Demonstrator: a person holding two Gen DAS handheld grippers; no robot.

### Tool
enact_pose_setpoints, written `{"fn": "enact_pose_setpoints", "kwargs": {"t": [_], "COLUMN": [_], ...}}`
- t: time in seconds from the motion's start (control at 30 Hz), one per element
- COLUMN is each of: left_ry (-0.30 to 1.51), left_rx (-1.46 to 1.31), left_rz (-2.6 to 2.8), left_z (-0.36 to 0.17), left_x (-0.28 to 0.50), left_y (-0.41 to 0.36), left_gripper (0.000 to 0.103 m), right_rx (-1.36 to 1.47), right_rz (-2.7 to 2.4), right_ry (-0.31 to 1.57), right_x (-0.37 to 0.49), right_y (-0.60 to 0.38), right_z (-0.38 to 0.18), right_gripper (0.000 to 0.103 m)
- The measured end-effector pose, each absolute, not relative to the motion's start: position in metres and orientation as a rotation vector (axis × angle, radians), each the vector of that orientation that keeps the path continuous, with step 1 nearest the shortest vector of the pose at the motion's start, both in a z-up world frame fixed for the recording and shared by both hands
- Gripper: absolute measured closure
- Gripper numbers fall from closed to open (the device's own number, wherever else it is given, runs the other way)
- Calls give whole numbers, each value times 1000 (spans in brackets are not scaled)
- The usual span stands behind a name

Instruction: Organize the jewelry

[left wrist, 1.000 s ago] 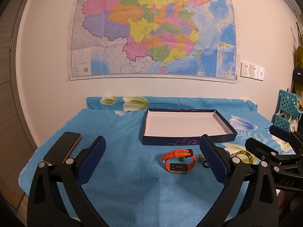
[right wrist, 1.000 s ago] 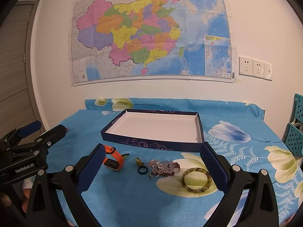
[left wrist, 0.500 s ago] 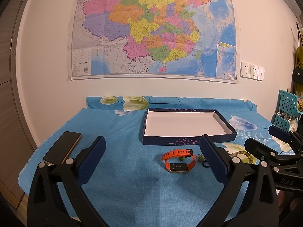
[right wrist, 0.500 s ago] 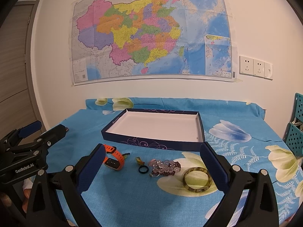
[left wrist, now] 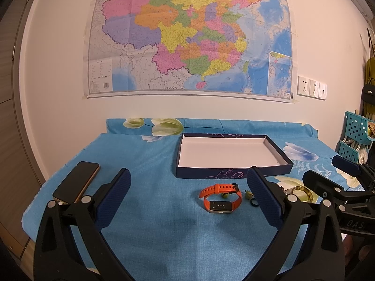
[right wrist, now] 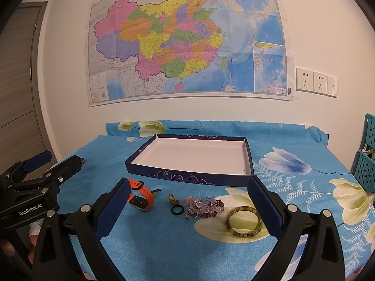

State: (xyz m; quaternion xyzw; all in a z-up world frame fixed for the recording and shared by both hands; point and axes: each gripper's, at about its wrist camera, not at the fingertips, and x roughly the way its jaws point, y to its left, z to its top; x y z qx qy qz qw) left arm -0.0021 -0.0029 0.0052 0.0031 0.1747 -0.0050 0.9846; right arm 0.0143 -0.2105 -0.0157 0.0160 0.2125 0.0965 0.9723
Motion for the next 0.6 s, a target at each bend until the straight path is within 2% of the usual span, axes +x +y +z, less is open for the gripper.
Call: {"fn": "enact_pose_setpoints", "kwargs": {"t": [0.6], "left_ry": [353], "left_rx": [4], "left_rz": [-11], "left_z": [5], "left_x": [-2], "left_y": [-2], "left_gripper": [6], "right_rx": [37], "right_rz": [198], "right_ry": [430], "right_x": [15], "right_y": [-211], "right_z": [-17], "right_gripper": [7]}}
